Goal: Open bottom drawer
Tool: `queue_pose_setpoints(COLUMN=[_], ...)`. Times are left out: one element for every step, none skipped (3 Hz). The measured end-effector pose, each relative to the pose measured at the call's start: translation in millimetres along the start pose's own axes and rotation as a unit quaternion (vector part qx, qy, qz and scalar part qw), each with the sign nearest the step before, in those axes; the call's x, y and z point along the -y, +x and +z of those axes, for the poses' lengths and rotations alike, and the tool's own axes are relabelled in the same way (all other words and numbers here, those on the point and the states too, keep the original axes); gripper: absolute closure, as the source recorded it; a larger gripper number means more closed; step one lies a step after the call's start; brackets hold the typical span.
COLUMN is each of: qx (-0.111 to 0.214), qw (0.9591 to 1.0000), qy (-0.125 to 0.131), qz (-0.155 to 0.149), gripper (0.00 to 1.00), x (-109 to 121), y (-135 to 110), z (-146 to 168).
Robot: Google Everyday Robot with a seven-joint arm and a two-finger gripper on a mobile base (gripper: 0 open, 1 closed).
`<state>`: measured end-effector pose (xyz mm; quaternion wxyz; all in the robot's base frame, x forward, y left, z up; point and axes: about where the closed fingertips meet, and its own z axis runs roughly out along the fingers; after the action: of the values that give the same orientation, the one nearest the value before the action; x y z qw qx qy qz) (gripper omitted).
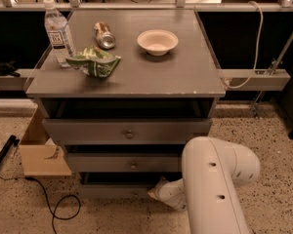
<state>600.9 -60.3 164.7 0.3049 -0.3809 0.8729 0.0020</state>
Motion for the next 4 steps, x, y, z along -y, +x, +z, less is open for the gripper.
queue_pose_setpoints(qx=[0.000, 0.000, -0.003, -0.036], qw=[1.0000, 1.0000, 0.9999, 0.9986], qy=[0.000, 0.000, -0.012, -0.038], qz=[0.000, 0.000, -0.002, 0.007], gripper=[0.73, 0.96, 1.00, 1.00], x=[0.0, 0.0, -3.0, -6.3], y=[0.0, 0.0, -2.0, 12.4], z=[0.0, 0.0, -2.5, -20.5])
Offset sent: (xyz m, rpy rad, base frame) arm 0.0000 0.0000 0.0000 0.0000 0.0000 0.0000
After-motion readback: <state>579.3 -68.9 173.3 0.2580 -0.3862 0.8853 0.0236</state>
